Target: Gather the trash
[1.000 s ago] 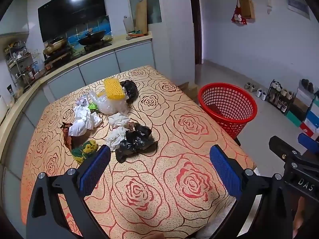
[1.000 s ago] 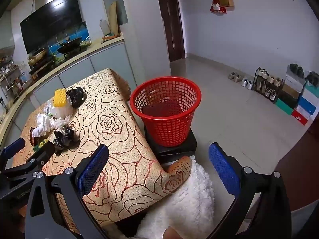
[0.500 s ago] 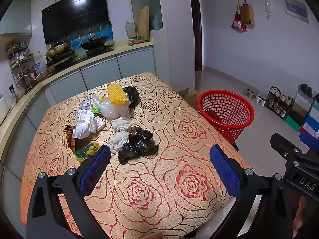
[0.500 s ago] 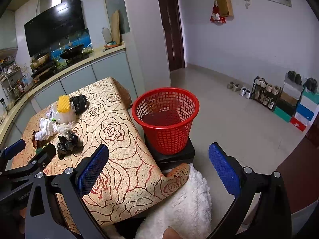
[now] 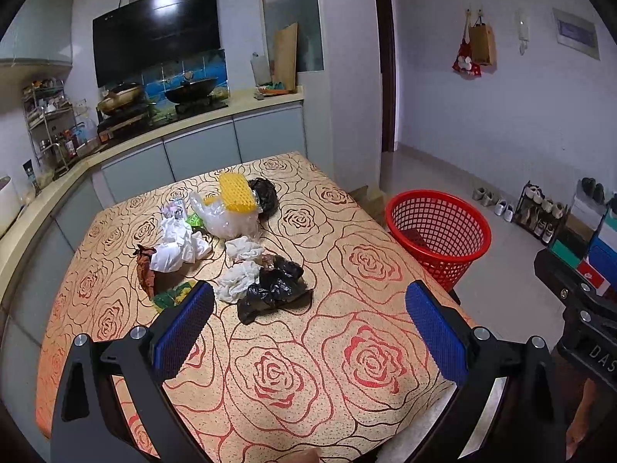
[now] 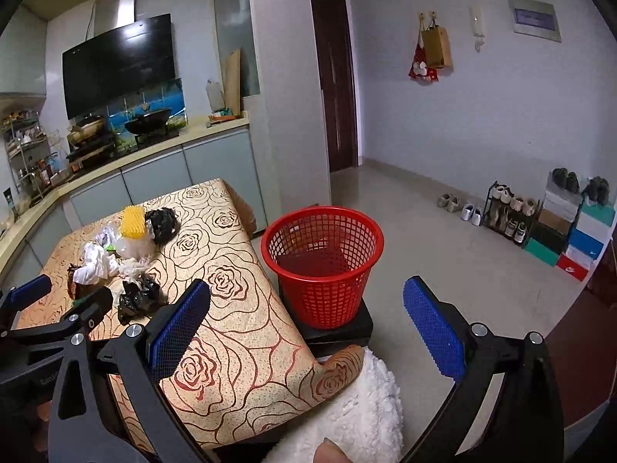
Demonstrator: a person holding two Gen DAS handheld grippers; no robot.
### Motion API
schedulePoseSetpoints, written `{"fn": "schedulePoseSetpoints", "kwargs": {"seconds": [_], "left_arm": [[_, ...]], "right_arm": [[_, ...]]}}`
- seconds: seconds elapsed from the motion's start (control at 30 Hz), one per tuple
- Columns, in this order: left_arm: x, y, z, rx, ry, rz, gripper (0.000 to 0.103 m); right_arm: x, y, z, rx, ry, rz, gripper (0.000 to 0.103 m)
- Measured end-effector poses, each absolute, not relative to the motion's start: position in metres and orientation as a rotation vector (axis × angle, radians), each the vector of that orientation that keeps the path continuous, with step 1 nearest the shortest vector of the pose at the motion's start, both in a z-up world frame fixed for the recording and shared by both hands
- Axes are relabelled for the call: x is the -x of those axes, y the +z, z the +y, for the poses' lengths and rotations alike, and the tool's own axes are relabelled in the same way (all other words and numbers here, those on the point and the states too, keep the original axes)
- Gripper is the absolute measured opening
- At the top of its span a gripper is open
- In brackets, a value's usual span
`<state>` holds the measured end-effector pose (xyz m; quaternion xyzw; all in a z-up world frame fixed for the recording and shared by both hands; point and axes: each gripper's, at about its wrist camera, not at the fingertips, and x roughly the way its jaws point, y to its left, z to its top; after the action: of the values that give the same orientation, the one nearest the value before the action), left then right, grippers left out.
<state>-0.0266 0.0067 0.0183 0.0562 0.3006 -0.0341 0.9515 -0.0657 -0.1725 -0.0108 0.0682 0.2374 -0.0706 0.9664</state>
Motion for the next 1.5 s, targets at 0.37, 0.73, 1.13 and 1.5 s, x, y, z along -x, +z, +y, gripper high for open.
{"fn": "schedulePoseSetpoints", "kwargs": {"seconds": [0.37,0.73,1.13,1.5], "left_arm": [[0.027,0.017,0.009,-0.112,-0.066,0.613,0.096],[0.026,0.016,0.010,-0.111,-0.064,0.614,0.096],[0.017,0.007,0.016,-0.105,-0.052,0.619,0.096],[0.012,0.004,0.020,-0.096,-0.044,0.626,0.096]], "right_arm": [[0.065,-0.012,-0.174,-0.142,-0.150,0.483,0.098],[0.063,-0.017,-0.174,-0.143,-0.157,0.492,0.098],[0.054,-0.022,-0.178,-0.135,-0.180,0.490,0.098],[0.046,-0.032,-0.176,-0.137,-0.174,0.518,0.098]]}}
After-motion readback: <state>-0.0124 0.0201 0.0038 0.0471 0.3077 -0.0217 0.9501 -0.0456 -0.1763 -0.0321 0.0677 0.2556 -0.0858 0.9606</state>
